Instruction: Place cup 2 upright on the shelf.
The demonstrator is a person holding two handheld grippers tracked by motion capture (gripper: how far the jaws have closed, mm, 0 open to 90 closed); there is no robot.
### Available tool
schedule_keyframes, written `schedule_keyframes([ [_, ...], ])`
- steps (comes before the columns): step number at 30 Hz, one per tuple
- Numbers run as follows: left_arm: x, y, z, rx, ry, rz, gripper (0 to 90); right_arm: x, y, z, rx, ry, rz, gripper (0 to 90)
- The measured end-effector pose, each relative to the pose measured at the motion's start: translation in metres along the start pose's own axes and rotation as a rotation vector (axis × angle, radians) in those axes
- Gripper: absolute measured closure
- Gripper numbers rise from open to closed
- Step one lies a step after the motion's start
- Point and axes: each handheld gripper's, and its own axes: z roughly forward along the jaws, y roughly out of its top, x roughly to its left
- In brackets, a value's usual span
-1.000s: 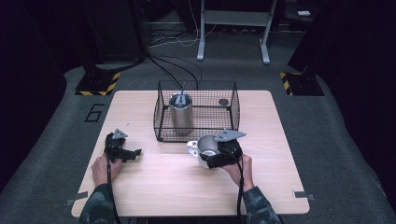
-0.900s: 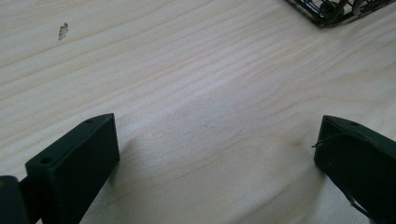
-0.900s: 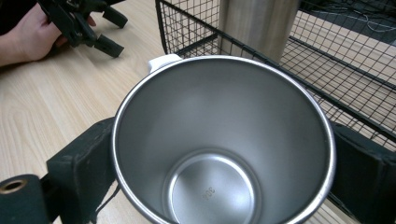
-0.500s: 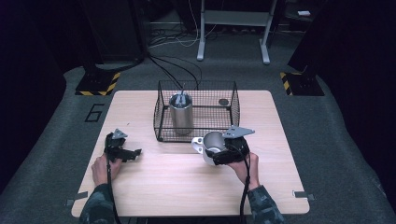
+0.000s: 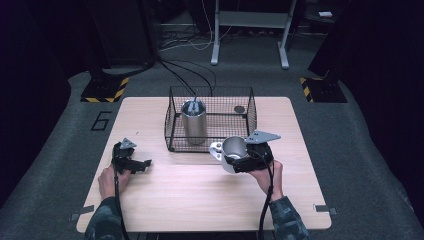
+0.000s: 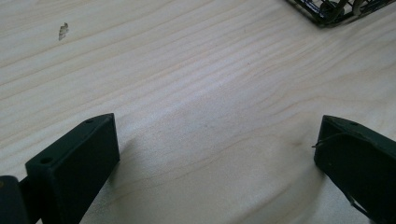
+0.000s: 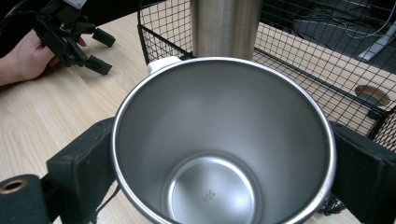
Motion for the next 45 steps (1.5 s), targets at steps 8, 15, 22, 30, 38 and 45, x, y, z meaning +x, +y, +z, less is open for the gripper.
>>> schedule_keyframes([
  [8, 0.0, 0.0, 0.0, 0.0, 0.001, 0.0, 0.1, -0.006, 0.008, -0.01, -0.013, -0.015, -0.004, 6.1],
  [15, 0.0, 0.0, 0.0, 0.0, 0.001, 0.0, 0.1, -0.014, 0.016, -0.016, -0.023, -0.037, 0.007, 6.1],
  [22, 0.0, 0.0, 0.0, 0.0, 0.002, 0.0, 0.1, -0.022, 0.022, -0.017, -0.03, -0.049, 0.013, 6.1],
  [30, 0.001, 0.0, 0.0, -0.004, 0.006, 0.002, 0.1, -0.028, 0.035, -0.015, -0.029, -0.056, 0.011, 6.1],
  [38, 0.001, 0.0, 0.0, 0.004, 0.006, 0.003, 0.1, -0.032, 0.048, -0.013, -0.028, -0.066, -0.014, 6.1],
  [45, 0.001, 0.0, 0.0, 0.003, 0.007, 0.001, 0.1, -0.038, 0.056, -0.012, -0.028, -0.079, -0.018, 6.1],
])
